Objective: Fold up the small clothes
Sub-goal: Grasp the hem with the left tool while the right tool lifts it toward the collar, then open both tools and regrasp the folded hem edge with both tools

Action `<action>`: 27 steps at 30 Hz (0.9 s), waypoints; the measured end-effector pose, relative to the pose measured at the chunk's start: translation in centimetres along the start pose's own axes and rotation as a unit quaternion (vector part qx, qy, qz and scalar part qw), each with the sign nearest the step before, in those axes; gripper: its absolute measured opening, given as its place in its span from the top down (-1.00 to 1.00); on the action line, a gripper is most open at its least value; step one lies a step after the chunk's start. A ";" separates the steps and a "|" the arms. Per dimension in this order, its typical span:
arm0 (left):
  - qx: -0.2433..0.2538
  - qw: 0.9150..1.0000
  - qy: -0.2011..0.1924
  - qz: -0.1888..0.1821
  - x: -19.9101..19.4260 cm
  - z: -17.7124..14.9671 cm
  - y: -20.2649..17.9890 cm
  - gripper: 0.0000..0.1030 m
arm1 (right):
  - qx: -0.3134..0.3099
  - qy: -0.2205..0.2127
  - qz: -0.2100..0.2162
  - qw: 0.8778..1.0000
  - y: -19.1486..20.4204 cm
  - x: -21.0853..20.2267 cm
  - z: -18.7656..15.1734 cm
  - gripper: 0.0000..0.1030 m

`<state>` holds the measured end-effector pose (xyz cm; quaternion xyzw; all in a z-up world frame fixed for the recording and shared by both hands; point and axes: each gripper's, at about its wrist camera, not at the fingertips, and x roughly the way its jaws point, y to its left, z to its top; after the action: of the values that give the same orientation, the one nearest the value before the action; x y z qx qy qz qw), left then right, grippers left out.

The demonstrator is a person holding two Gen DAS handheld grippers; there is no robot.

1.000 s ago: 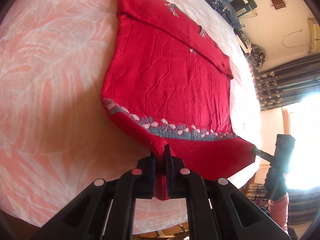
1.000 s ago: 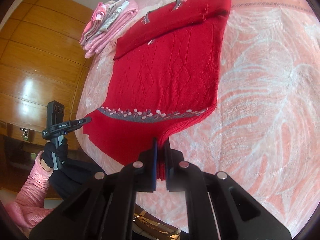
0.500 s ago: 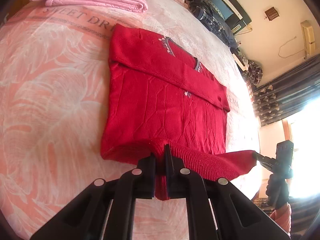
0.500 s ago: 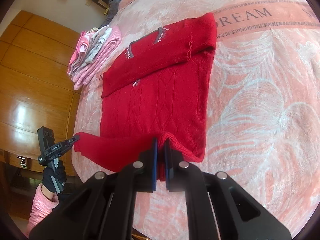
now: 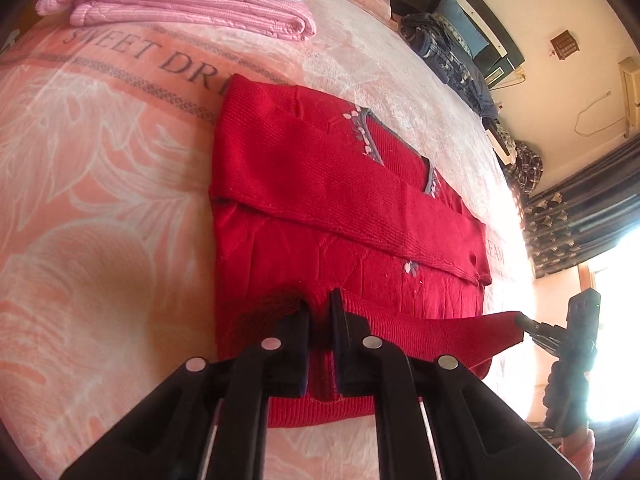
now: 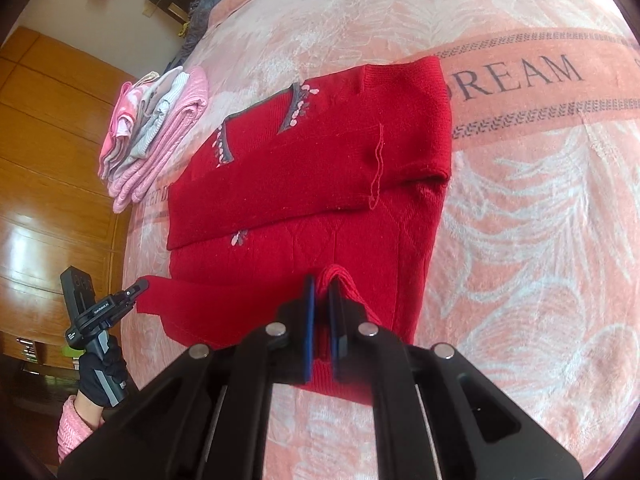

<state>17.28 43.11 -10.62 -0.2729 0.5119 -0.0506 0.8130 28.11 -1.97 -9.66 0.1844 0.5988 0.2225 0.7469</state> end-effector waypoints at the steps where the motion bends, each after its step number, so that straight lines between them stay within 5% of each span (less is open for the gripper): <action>1: -0.002 1.000 0.003 0.003 0.7 0.6 0.4 0.76 | 0.009 0.002 -0.002 1.000 -0.4 0.5 0.6 0.86; 6: -0.016 1.000 -0.005 0.015 2.8 3.2 2.4 0.32 | 0.047 -0.007 -0.017 0.999 -3.2 2.1 2.6 0.62; 14: 0.023 0.998 -0.058 0.019 1.6 5.7 4.3 0.21 | -0.001 -0.013 -0.018 1.000 -3.6 2.1 3.5 0.56; 23: 0.139 0.989 -0.015 0.054 4.1 4.7 0.3 -0.04 | -0.076 0.017 -0.006 0.997 -0.1 3.8 4.0 0.10; 27: 0.171 0.981 0.001 0.095 5.6 3.8 -0.4 -0.05 | -0.095 0.037 -0.028 0.994 0.3 5.4 3.6 0.07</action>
<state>23.30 42.24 -13.67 -0.0801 0.5202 -0.0602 0.8481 32.62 1.27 -13.07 0.0871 0.6069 0.2643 0.7445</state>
